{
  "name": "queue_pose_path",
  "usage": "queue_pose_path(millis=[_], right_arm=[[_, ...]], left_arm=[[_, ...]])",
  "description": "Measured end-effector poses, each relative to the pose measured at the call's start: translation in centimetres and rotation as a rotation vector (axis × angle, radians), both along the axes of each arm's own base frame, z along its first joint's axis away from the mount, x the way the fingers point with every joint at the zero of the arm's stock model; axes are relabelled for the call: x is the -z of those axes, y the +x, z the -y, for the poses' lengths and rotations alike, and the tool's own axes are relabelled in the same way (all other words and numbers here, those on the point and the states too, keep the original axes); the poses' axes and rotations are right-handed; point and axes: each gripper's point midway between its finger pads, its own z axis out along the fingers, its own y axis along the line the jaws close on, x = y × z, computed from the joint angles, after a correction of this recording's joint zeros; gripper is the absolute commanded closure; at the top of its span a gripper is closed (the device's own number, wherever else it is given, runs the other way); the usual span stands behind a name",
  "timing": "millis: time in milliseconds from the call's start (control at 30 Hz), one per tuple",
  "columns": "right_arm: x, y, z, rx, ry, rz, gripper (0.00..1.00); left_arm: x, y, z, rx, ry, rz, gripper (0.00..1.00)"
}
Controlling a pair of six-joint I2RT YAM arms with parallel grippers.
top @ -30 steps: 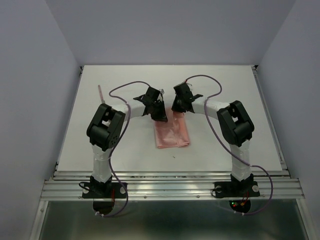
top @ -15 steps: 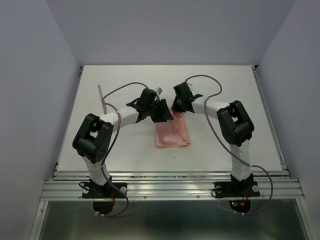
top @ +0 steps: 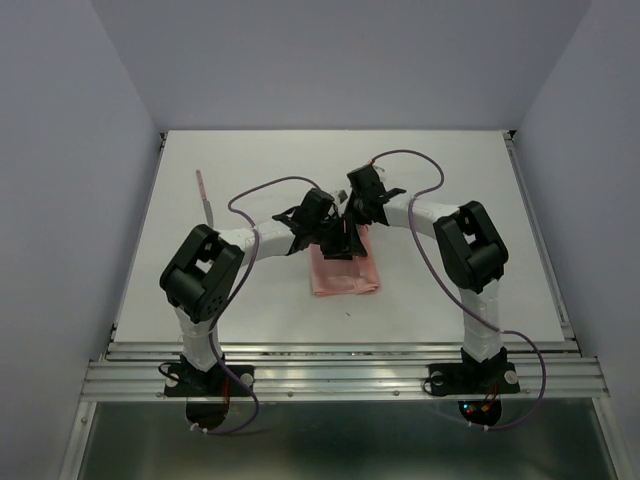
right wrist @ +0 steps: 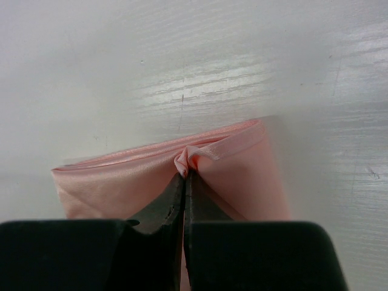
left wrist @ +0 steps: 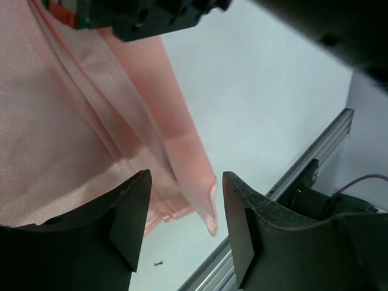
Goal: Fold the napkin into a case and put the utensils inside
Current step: Fold the lower triangle-folded napkin at the center of the board.
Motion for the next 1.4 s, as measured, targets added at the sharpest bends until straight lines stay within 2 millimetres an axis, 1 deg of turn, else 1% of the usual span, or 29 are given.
queue_pose_path(millis=[33, 67, 133, 167, 267, 300, 333, 367, 467, 500, 533, 633, 733, 800, 1033, 1100, 1167, 1233, 1267, 1300, 1333, 1400], right_arm=[[0.0, 0.0, 0.0, 0.000, 0.000, 0.000, 0.99], [0.0, 0.0, 0.0, 0.000, 0.000, 0.000, 0.99], [0.0, 0.0, 0.0, 0.000, 0.000, 0.000, 0.99], [0.0, 0.0, 0.0, 0.000, 0.000, 0.000, 0.99], [0.0, 0.0, 0.0, 0.001, 0.000, 0.000, 0.99], [0.0, 0.0, 0.0, 0.001, 0.000, 0.000, 0.99], [0.0, 0.0, 0.0, 0.001, 0.000, 0.000, 0.96], [0.0, 0.0, 0.0, 0.001, 0.000, 0.000, 0.86], [0.0, 0.0, 0.0, 0.002, 0.002, 0.001, 0.64], [-0.1, 0.0, 0.0, -0.001, 0.002, 0.002, 0.54], [-0.1, 0.0, 0.0, 0.001, 0.004, 0.002, 0.50], [-0.8, -0.2, 0.0, -0.004, 0.008, 0.008, 0.46], [-1.3, -1.2, 0.6, -0.006, -0.003, -0.004, 0.45], [-1.7, -1.5, 0.8, -0.009, -0.006, -0.005, 0.42], [-4.2, -2.7, 1.6, -0.017, -0.001, 0.015, 0.42], [-4.6, -3.5, 2.1, -0.017, -0.002, 0.014, 0.43], [-5.1, -4.2, 2.5, -0.017, 0.000, 0.018, 0.47], [-5.2, -5.1, 3.1, -0.015, -0.001, 0.014, 0.60], [-5.1, -6.0, 3.6, -0.013, -0.002, 0.008, 0.72], [-5.2, -6.3, 3.8, -0.016, -0.004, 0.007, 0.73], [-5.1, -7.0, 4.1, -0.019, -0.003, 0.003, 0.83], [-4.8, -8.2, 4.5, -0.028, 0.005, -0.008, 0.92]], left_arm=[[0.7, -0.2, 0.0, 0.003, 0.015, -0.012, 0.42], [1.5, -0.4, -0.1, 0.006, 0.034, -0.026, 0.47], [2.6, -0.8, -0.3, 0.006, 0.059, -0.050, 0.55], [3.2, -0.9, -0.4, 0.006, 0.076, -0.060, 0.64], [4.2, -1.2, -0.7, 0.004, 0.106, -0.075, 0.79], [4.3, -1.2, -0.8, 0.003, 0.112, -0.076, 0.89], [4.4, -1.2, -0.9, 0.001, 0.116, -0.076, 0.95], [4.4, -1.2, -0.9, 0.002, 0.120, -0.073, 1.00], [4.5, -1.1, -1.0, -0.004, 0.127, -0.070, 1.00], [4.6, -1.1, -1.1, -0.004, 0.129, -0.069, 1.00], [4.6, -1.0, -1.1, -0.004, 0.129, -0.068, 1.00], [4.6, -1.0, -1.1, -0.006, 0.132, -0.067, 1.00], [4.7, -1.0, -1.2, -0.009, 0.134, -0.065, 1.00], [4.7, -0.9, -1.2, -0.011, 0.137, -0.065, 1.00], [5.0, -0.9, -1.4, -0.019, 0.145, -0.062, 1.00], [5.1, -1.0, -1.5, -0.020, 0.149, -0.066, 1.00], [5.3, -1.1, -1.6, -0.020, 0.152, -0.068, 1.00], [5.3, -1.2, -1.7, -0.020, 0.154, -0.070, 1.00], [5.3, -1.1, -1.7, -0.020, 0.154, -0.070, 1.00], [5.3, -1.2, -1.7, -0.020, 0.154, -0.070, 1.00], [5.3, -1.1, -1.7, -0.021, 0.154, -0.069, 1.00], [5.4, -1.1, -1.7, -0.021, 0.155, -0.070, 1.00]])
